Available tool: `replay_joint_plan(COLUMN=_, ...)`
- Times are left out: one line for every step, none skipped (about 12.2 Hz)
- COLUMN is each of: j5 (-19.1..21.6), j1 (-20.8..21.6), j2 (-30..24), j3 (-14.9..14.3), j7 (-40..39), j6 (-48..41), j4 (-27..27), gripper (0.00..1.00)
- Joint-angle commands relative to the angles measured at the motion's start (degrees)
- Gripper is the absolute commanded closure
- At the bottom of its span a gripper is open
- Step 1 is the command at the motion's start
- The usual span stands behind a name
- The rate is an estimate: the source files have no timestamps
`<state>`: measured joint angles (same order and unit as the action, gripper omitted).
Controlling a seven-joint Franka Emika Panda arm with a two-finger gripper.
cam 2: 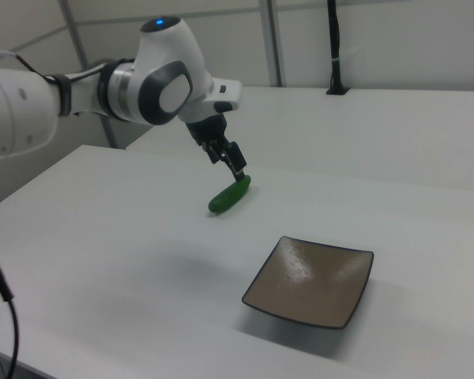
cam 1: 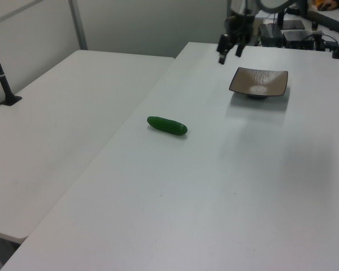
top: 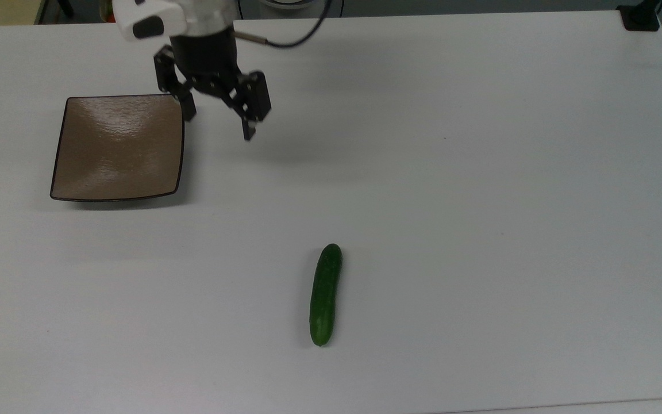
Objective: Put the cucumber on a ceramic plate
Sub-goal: 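Move the open gripper over the green cucumber and lower it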
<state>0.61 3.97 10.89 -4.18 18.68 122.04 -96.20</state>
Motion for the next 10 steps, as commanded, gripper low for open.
replay_joint_plan(j5=-1.3, j1=-0.1, j2=9.0, j3=4.1, j7=8.5, j6=3.5, j4=8.6, gripper=0.0)
replay_joint_plan(j5=-1.7, j1=0.2, j2=11.2, j3=4.7, j7=9.1, j6=3.6, j4=10.8, gripper=0.0)
replay_joint_plan(j5=-1.9, j1=1.0, j2=13.6, j3=4.7, j7=9.5, j6=3.7, j4=13.4, gripper=0.0)
replay_joint_plan(j5=-3.0, j1=1.3, j2=16.3, j3=4.9, j7=9.8, j6=3.8, j4=16.1, gripper=0.0)
replay_joint_plan(j5=-3.9, j1=1.6, j2=18.4, j3=5.4, j7=9.8, j6=3.9, j4=17.7, gripper=0.0)
replay_joint_plan(j5=-4.6, j1=2.0, j2=20.5, j3=5.5, j7=9.8, j6=5.0, j4=19.1, gripper=0.0)
replay_joint_plan(j5=-5.7, j1=2.8, j2=22.3, j3=5.5, j7=10.0, j6=8.2, j4=19.3, gripper=0.0)
replay_joint_plan(j5=-7.1, j1=3.1, j2=23.8, j3=5.7, j7=10.1, j6=11.6, j4=19.2, gripper=0.0)
replay_joint_plan(j5=-8.2, j1=3.6, j2=25.8, j3=6.0, j7=10.1, j6=13.6, j4=19.5, gripper=0.0)
replay_joint_plan(j5=-9.0, j1=3.8, j2=27.7, j3=6.1, j7=10.1, j6=15.6, j4=19.6, gripper=0.0)
